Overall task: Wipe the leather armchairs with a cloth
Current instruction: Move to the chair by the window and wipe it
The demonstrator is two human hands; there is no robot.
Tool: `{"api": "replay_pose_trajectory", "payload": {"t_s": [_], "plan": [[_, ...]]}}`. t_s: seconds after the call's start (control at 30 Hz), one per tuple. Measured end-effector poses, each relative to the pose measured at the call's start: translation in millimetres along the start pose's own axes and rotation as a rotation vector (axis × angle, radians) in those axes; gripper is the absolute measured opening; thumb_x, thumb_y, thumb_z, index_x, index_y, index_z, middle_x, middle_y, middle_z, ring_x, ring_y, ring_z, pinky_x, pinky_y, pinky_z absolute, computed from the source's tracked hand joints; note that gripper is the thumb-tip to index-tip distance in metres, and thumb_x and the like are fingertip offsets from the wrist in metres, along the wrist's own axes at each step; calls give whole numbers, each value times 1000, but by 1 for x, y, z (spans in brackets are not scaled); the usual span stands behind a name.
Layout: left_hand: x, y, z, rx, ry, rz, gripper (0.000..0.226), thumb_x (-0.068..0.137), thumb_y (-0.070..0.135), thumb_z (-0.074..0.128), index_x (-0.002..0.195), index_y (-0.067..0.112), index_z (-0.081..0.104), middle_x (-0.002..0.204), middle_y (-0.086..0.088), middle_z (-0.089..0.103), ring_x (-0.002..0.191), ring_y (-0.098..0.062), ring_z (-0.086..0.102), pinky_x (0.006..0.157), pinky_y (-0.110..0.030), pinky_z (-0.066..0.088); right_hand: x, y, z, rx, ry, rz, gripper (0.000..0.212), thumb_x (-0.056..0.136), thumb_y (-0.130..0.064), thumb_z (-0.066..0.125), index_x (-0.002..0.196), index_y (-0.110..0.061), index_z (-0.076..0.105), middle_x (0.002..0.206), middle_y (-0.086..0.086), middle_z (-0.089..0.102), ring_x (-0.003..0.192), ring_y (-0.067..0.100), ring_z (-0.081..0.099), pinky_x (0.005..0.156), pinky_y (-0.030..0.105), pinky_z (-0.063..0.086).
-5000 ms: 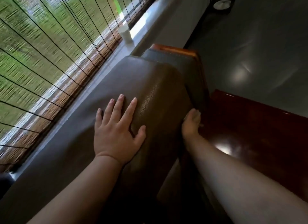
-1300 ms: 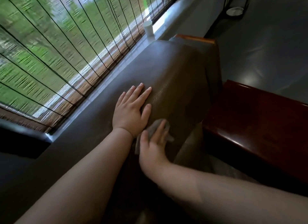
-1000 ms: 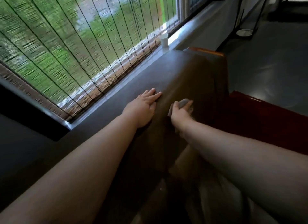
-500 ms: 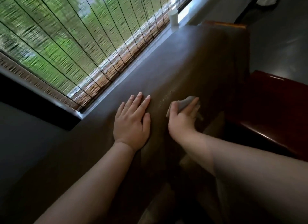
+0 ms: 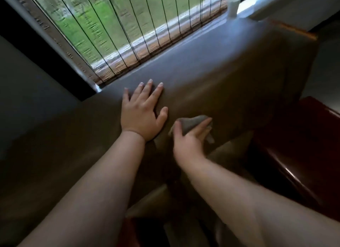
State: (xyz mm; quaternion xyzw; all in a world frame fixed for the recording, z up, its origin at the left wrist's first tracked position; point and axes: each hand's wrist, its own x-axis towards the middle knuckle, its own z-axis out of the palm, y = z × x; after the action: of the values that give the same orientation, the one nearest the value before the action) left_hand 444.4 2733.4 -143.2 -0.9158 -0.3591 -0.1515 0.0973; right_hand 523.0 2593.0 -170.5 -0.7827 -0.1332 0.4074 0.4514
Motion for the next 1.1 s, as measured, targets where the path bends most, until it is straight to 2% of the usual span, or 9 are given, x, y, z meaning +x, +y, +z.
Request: {"api": "replay_pose_trajectory", "payload": {"t_s": [0.1,0.27,0.37,0.47,0.6,0.67,0.87,0.97,1.1], "plan": [[0,4,0,38,-55,-14,72,96,60,36,163,33,36,168,-3,37,156,-28,32,125,-64,16,-33,20,50,-10,-185,48,110,98,-68,46,150,-30,-43,166,4,-36,158,30,-17,128,46,2],[-4,2,1,56,-46,-11,72,97,60,37,163,33,36,169,-2,37,156,-28,33,125,-63,19,-7,11,35,80,-52,57,115,95,-67,54,150,-34,-42,166,7,-36,157,35,-18,126,52,8],[-4,1,2,54,-59,-16,71,97,60,37,163,33,36,169,-2,37,156,-28,33,124,-62,20,21,19,11,186,130,-44,102,97,-70,45,156,-38,-32,169,7,-30,158,37,-13,128,59,11],[-4,-1,3,47,-55,-18,70,98,60,35,163,33,35,169,-1,36,157,-27,31,125,-62,20,33,19,15,218,242,-77,93,102,-65,38,159,-32,-28,170,9,-27,158,37,-10,128,54,7],[-6,-4,10,8,-56,-19,69,98,59,35,162,35,38,169,1,37,156,-26,32,125,-61,21,-18,48,69,-4,36,-274,98,101,-65,37,153,-30,-38,164,9,-40,156,34,-22,126,50,-2],[-6,-5,13,-22,-85,-41,68,98,59,32,162,37,38,169,3,37,157,-24,31,125,-60,21,-25,61,80,-113,-55,-240,100,101,-67,37,148,-32,-44,159,5,-48,154,32,-29,125,49,-4],[10,-10,-24,-119,-366,-30,57,109,52,28,165,48,20,175,13,15,162,-13,12,130,-48,12,30,-14,28,-1,345,-160,93,102,-65,36,162,-23,-22,169,22,-21,157,46,0,126,55,10],[-26,-58,-56,-24,-527,137,59,111,51,28,166,50,6,176,15,1,162,-11,2,129,-41,9,-11,6,61,-169,280,-275,92,101,-67,32,156,-30,-32,168,17,-27,156,47,1,124,62,20],[-103,-98,-47,74,-320,167,61,108,53,23,167,43,10,177,6,7,163,-20,5,132,-50,7,-91,65,133,-368,-47,-461,107,99,-69,38,144,-29,-50,156,17,-48,152,45,-27,127,61,5]]}}
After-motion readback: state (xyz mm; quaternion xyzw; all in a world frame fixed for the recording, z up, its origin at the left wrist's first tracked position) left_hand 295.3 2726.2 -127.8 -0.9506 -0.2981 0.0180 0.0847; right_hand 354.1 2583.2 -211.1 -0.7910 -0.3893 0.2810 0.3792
